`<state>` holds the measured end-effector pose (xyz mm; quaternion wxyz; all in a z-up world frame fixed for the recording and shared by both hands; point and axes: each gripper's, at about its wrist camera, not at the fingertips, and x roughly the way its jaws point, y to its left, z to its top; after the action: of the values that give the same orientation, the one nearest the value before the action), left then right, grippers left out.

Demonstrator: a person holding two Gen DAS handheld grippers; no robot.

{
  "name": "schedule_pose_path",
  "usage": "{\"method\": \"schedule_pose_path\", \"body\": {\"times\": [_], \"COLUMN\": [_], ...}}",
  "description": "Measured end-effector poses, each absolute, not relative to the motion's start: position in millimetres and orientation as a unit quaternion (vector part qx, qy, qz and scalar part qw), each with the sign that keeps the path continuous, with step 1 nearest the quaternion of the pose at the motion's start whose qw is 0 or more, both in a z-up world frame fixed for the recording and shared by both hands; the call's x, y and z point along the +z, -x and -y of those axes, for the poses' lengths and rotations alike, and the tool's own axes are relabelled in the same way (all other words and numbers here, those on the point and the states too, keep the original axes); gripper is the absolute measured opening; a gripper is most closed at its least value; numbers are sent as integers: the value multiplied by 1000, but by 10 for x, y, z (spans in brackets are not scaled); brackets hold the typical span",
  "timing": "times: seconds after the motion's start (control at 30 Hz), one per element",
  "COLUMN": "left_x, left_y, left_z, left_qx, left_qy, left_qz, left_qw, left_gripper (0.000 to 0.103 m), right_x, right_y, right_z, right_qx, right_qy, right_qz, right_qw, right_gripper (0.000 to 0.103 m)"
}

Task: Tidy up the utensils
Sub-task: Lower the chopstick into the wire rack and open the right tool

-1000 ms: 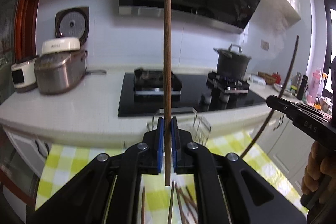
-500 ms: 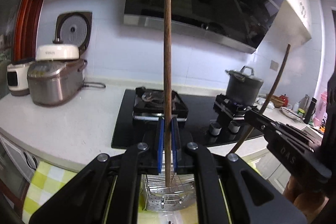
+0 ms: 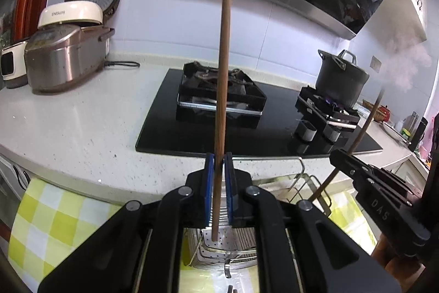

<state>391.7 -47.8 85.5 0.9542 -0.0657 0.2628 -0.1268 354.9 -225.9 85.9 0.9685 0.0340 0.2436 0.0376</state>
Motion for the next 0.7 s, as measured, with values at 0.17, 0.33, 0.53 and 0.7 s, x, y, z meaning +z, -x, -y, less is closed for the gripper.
{"method": "schedule_pose_path", "body": {"times": [0.17, 0.33, 0.53, 0.7], "left_x": [820, 885, 937, 945], "left_y": [-3877, -3747, -3361, -2891], "left_z": [443, 378, 293, 216], "left_qx": [-125, -120, -106, -99], "left_qy": [70, 72, 67, 59], "left_qz": [-263, -258, -242, -231], "left_qw": [954, 956, 962, 966], "left_gripper": [41, 46, 55, 62], "right_x": [832, 927, 964, 896], "right_y": [-3548, -3365, -2977, -2456], "right_z": [2314, 2354, 2465, 2504], "right_qx": [22, 5, -25, -37], "right_qy": [-37, -22, -31, -40], "right_qz": [-252, -221, -204, -194], "right_qw": [967, 975, 978, 979], "right_gripper": [47, 66, 67, 69]}}
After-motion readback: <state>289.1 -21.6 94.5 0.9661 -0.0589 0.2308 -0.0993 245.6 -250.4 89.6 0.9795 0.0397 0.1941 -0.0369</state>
